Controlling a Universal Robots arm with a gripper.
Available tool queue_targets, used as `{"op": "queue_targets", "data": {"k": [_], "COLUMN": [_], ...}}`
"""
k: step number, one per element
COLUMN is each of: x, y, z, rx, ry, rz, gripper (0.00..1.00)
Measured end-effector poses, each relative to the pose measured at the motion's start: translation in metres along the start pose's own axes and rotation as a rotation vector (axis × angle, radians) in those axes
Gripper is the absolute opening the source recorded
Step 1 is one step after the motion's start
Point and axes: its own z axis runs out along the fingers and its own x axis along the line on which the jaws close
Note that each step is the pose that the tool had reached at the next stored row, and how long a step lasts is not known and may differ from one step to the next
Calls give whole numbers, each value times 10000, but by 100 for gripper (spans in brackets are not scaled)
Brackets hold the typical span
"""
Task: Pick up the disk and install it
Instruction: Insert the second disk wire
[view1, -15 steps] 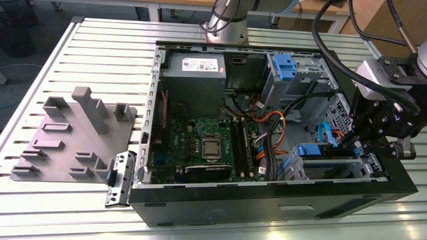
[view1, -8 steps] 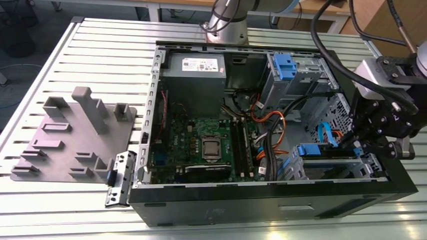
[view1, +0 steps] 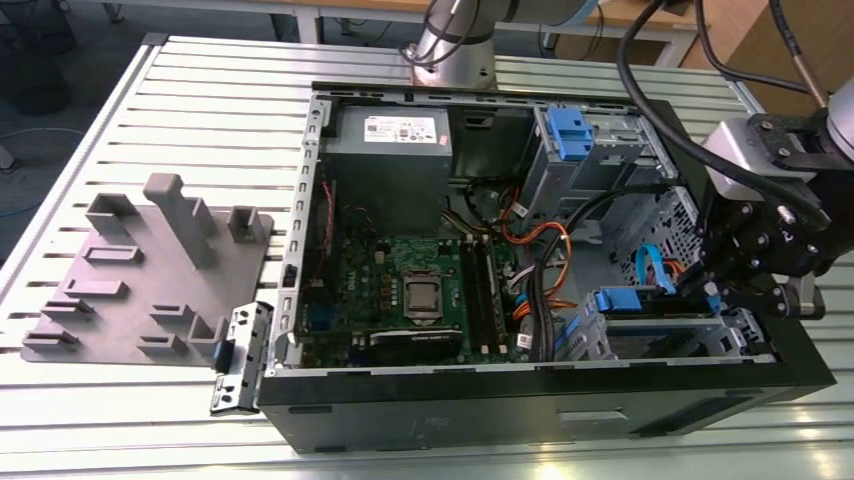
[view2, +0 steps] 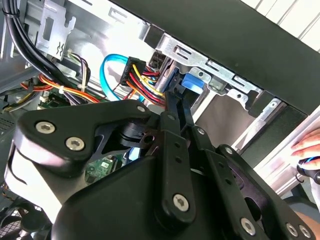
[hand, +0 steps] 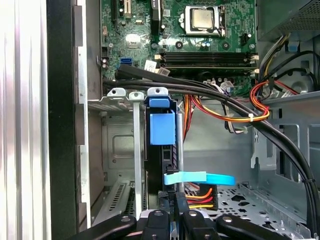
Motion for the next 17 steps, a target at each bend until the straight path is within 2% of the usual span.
{"op": "queue_targets", "data": {"k": [17], "x": [-16], "y": [10], "z": [29], "rx": [2], "ry": [3], "rz": [27], "gripper": [17]}}
